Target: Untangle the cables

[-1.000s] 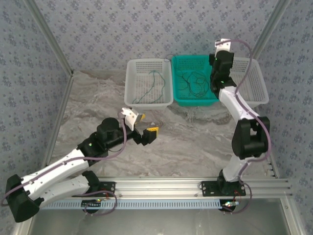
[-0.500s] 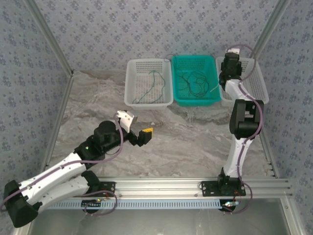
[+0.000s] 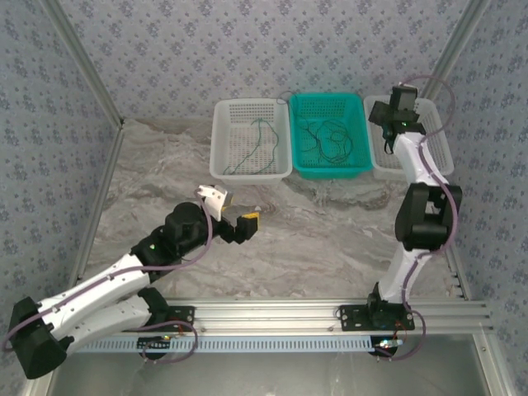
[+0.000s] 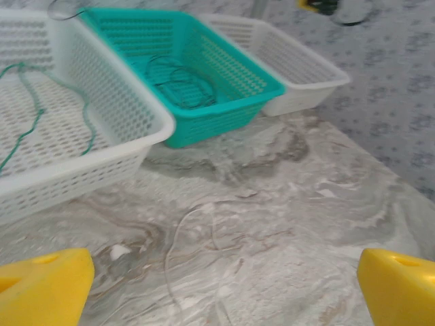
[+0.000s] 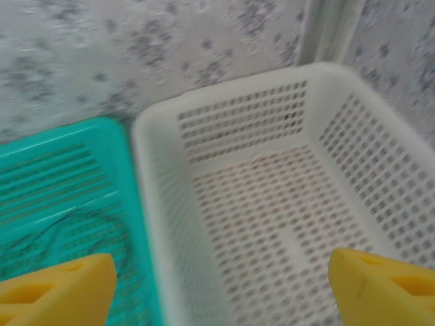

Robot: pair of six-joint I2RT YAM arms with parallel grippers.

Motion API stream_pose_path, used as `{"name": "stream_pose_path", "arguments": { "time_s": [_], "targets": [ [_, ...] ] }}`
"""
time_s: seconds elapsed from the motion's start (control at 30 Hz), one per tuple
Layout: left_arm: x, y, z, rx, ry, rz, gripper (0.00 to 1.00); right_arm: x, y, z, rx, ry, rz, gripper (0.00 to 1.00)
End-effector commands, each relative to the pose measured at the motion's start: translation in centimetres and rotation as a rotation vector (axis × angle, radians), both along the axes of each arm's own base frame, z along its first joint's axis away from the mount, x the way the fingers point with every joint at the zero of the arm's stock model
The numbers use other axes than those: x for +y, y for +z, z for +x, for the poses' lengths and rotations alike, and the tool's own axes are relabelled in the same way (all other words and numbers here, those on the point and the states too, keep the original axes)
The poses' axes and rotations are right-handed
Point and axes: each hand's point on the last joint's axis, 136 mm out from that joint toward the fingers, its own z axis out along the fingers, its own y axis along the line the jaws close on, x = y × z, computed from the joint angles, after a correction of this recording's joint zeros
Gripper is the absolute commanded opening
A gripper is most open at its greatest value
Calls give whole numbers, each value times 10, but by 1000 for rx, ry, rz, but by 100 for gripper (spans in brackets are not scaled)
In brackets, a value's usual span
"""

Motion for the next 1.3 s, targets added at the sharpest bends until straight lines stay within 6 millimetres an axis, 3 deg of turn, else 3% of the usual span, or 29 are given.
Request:
{"name": "stream_pose_path", "arguments": {
  "time_s": [0.0,0.13,0.23,0.37,0.57,0.73,0.83,0.9,1.0,1.1,1.13,1.27],
  "targets": [
    [27,3,27,61,235,-3,99,68,14,-36,-50,167,181,84],
    [52,-28,41,193,392,25,99,153,6,-103,-14,407,207,83],
    [63,-51,49,315,455,6,98,208,-25,-161,105,553,202,82],
    [66,-76,55,430,496,-5,96,240,-76,-220,318,547,235,81],
    [75,-118,62,583,635,50,91,283,-156,-268,575,485,403,83],
    [77,-145,62,636,671,85,88,325,-200,-283,724,519,490,83],
    [76,-148,61,632,665,55,88,333,-216,-288,764,508,498,81],
    [78,-150,59,635,668,63,88,332,-224,-290,775,491,484,70],
    [82,-155,55,644,678,81,88,320,-228,-288,759,447,456,32],
    [80,-156,53,644,651,88,88,310,-213,-280,691,448,443,4],
    [79,-156,53,641,642,89,88,308,-206,-277,670,454,441,0],
    [70,-148,55,617,589,77,88,306,-168,-270,574,545,444,0]
  ]
}}
